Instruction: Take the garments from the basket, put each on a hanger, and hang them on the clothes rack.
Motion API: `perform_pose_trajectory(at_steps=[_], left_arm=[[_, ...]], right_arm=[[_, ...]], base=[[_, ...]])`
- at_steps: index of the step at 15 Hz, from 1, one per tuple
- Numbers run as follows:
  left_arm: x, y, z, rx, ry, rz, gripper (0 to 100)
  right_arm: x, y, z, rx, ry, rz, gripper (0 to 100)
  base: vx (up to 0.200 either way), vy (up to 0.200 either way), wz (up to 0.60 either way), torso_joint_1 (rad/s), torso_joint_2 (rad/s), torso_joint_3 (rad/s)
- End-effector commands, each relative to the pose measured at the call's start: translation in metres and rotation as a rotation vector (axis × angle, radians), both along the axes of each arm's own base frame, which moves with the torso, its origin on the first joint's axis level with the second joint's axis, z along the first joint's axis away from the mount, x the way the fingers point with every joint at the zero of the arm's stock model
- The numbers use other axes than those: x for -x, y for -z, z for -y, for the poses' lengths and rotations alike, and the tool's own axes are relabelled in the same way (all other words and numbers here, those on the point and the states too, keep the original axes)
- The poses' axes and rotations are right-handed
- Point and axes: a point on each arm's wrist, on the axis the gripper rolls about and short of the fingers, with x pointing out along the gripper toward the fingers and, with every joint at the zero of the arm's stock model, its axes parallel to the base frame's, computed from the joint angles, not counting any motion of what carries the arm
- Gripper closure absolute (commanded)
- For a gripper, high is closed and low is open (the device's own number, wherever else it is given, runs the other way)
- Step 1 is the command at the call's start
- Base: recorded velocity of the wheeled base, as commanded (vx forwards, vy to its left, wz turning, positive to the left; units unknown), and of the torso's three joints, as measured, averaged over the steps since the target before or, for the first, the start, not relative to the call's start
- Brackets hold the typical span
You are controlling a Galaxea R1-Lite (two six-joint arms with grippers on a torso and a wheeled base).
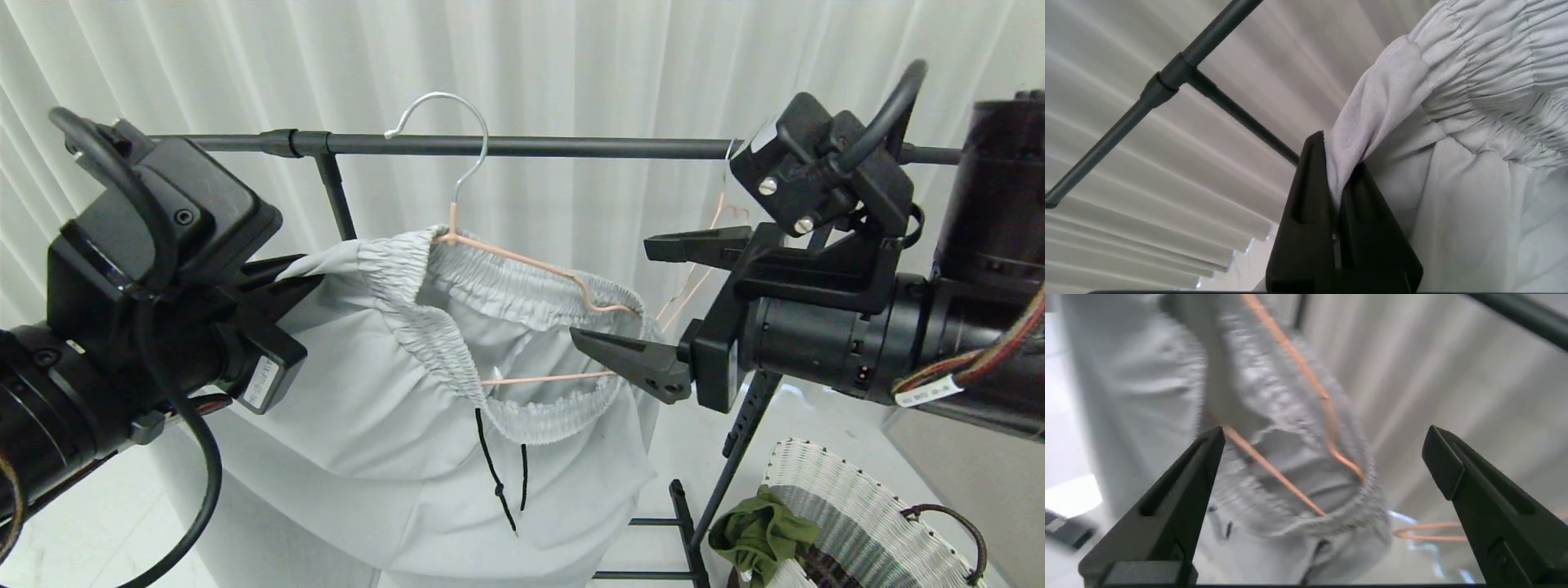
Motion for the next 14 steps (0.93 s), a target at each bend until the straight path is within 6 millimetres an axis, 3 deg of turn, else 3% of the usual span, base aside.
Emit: perform_pose_trajectory(at_steps=[1,5,14], left_arm=[[-0.001,0.0,0.002,-0.002,0.014,-0.003,100],[0.001,0.002,0.01,-0.006,0.062,-0.011,100],[0.004,0.002,0.019,-0.008,0.111,-0.013,100]], right_arm=[[-0.003,-0.018,0.002,-0.002,-0.08,-0.014,0],[-0.01,-0.026,-0.012,0.047,-0.183,-0.053,0],[-0.014,-0.01,-0.027,0.131,-0.255,-0.095,0]], base=[[0.0,0.0,0.0,0.0,0.0,0.0],[0.0,0.0,0.0,0.0,0.0,0.0],[0.0,0.0,0.0,0.0,0.0,0.0]])
